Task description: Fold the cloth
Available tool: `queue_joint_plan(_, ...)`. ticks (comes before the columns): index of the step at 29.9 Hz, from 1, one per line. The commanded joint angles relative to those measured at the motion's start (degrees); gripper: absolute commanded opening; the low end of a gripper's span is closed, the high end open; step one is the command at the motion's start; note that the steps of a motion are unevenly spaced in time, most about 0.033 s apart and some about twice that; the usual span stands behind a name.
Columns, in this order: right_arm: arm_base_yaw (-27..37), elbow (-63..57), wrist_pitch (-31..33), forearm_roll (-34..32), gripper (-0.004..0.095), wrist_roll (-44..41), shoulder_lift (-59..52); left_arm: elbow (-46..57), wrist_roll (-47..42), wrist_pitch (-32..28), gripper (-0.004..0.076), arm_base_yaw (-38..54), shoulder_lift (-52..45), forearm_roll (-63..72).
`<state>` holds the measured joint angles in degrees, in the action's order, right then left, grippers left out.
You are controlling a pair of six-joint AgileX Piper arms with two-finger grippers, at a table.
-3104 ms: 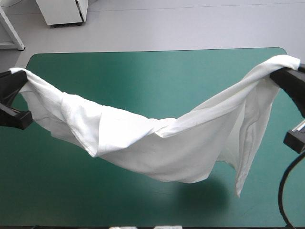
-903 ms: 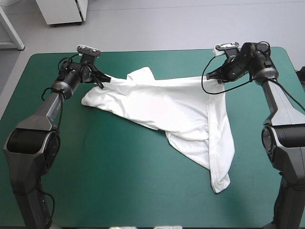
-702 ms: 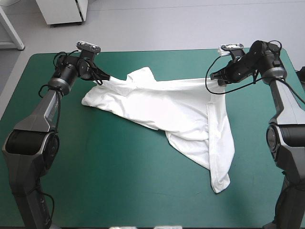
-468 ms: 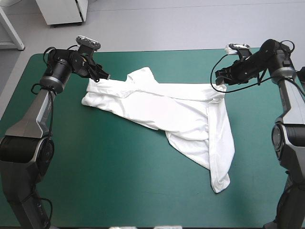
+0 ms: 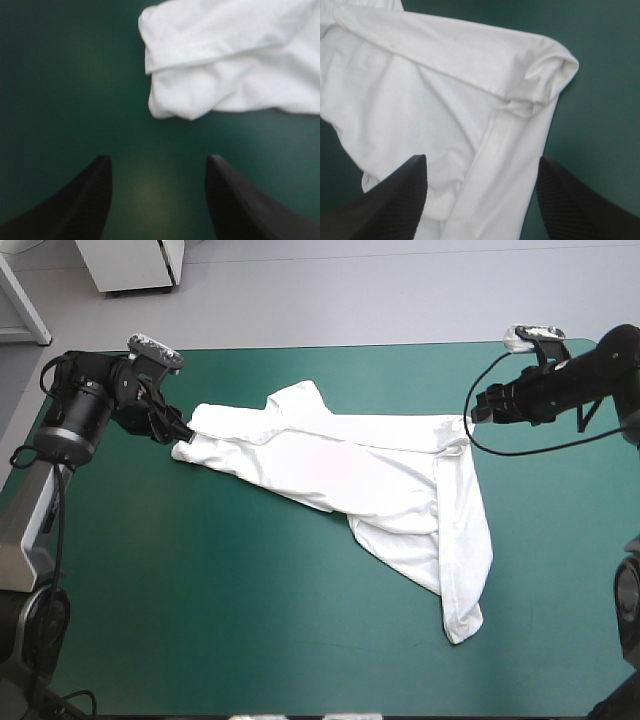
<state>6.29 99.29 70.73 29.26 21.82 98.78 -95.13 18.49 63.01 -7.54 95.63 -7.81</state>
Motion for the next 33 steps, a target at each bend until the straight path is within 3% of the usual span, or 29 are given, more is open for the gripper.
queue_joint_plan(1,-1.1,-6.9,-1.3,-3.2,0.0602,0.6,-10.1,6.7,-2.9,-5.6,0.0412,1.4,-5.9,-2.1)
queue_joint_plan(9,-9.0,-28.1,-6.1,-14.8,0.0602,-4.2,-26.6,12.8,-3.2,-14.6,0.0412,5.8,-3.4,1.5)
queue_joint_plan(13,-12.9,-34.2,-5.7,-18.2,0.0602,-7.3,-30.8,10.2,-2.3,-14.8,0.0412,6.1,1.9,5.0)
queue_joint_plan(24,-14.2,-35.7,-4.8,-18.2,0.0602,-8.7,-31.3,-6.6,-2.4,-10.6,0.0412,6.1,16.3,7.3)
queue_joint_plan(33,-14.2,-35.7,-5.8,-18.2,0.0602,-8.7,-31.3,-8.3,-2.5,-9.0,0.0412,6.1,21.1,7.3)
